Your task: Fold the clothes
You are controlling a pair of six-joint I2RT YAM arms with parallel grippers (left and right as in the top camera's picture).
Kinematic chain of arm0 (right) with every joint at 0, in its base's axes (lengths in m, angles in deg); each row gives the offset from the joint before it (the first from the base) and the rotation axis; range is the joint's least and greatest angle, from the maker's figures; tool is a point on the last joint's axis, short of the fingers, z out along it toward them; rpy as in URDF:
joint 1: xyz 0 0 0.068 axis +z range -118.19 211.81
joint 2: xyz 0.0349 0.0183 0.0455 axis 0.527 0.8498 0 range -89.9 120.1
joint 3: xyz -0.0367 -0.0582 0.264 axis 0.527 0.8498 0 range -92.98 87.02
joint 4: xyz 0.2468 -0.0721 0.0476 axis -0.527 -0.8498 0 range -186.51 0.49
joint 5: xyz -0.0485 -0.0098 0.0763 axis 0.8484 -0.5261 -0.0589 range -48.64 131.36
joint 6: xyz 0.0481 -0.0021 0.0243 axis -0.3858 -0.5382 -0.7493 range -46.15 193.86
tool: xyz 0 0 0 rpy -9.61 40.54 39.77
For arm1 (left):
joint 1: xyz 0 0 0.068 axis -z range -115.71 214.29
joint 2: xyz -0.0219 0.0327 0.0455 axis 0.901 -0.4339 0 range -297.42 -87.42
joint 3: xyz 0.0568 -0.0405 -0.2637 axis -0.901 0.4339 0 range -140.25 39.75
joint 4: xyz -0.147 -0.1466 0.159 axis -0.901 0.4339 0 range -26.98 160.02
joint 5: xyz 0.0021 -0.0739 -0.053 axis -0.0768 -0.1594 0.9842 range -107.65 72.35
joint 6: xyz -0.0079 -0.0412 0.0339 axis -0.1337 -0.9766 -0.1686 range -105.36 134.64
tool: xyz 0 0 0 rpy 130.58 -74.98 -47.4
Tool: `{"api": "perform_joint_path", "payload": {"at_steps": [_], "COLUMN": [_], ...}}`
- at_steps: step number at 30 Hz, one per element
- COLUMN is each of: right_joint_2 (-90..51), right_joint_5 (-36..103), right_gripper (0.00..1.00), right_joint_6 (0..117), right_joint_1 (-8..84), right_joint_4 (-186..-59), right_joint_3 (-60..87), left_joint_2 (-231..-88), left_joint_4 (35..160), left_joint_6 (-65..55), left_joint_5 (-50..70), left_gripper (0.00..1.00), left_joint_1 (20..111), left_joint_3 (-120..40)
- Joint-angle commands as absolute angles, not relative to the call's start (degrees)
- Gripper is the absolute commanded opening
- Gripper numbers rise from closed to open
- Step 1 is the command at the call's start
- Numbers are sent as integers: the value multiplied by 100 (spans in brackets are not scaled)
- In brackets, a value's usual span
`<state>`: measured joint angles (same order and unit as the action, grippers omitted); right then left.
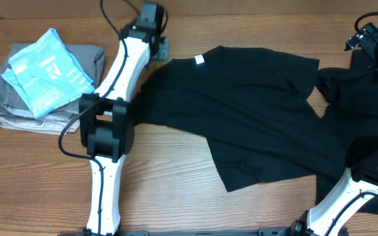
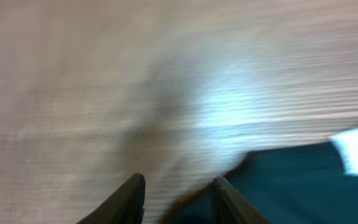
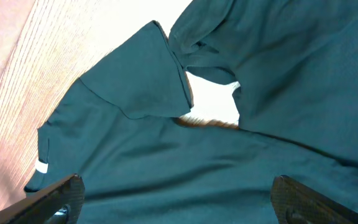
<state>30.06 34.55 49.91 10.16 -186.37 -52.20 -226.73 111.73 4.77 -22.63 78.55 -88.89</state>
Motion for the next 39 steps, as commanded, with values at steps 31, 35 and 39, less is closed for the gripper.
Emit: {"api": "perform_joint_path", "payload": {"at_steps": [31,35,39], "right_joint_2": [2978,2978,2978], "right_joint_5": [3490,3490,3490], "right_gripper": [100,100,100], "right_joint_6": [5000,5000,5000], "right_joint_1": [1024,1024,1024], "right_joint_4": [-18604,-18604,-18604], "right_joint_3": [-5277,-5277,-5277], "left_joint_2": [-24043,-24054,-24054], "left_joint_4": [11149,11258,11389], "left_joint_6": [892,460,237], "left_joint_5": [-2614,-2713,-2221], "left_gripper": [35,35,35], "left_joint_1": [8664,8294,7713], "left_joint_3": [-8939,-8939,-8939]}}
